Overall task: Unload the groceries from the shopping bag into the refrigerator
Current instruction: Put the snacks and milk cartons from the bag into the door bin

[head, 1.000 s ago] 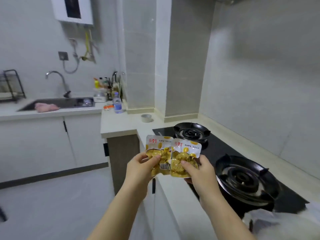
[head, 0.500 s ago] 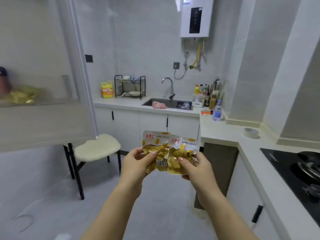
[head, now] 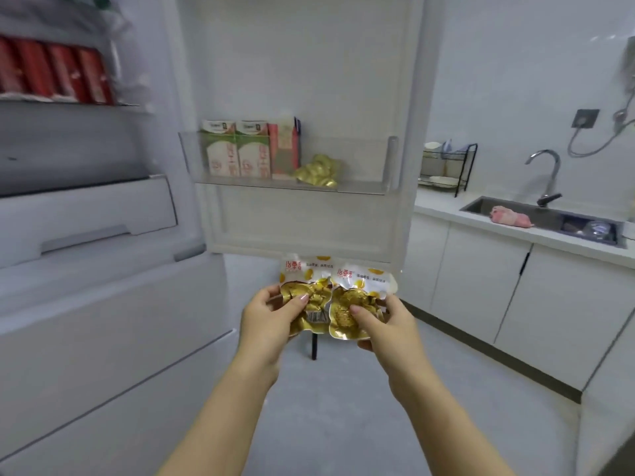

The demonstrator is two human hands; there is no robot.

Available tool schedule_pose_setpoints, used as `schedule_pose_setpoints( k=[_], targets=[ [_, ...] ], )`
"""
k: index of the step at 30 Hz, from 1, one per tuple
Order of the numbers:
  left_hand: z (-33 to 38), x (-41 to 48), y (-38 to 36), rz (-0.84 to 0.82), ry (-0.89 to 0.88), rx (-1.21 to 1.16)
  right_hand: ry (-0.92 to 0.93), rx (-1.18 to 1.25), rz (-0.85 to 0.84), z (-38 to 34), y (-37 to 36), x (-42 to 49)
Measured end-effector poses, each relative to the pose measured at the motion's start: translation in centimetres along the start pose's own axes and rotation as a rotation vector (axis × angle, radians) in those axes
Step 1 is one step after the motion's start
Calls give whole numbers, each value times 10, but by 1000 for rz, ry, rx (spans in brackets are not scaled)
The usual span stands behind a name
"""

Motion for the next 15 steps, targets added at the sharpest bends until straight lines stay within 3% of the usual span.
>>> schedule_pose_setpoints(
  k=[15],
  targets=[
    [41,117,160,471,-120,-51,-36,75,-487,30,-219,114]
  ],
)
Point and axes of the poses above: each hand's wrist, its own x-axis towards the middle knuckle, its own y-axis out of the back of the hand, z = x × y, the point moved 4 cm from there along x, towards the middle knuckle, and after that the axes turned 7 degrees about x, right-handed, at the moved point
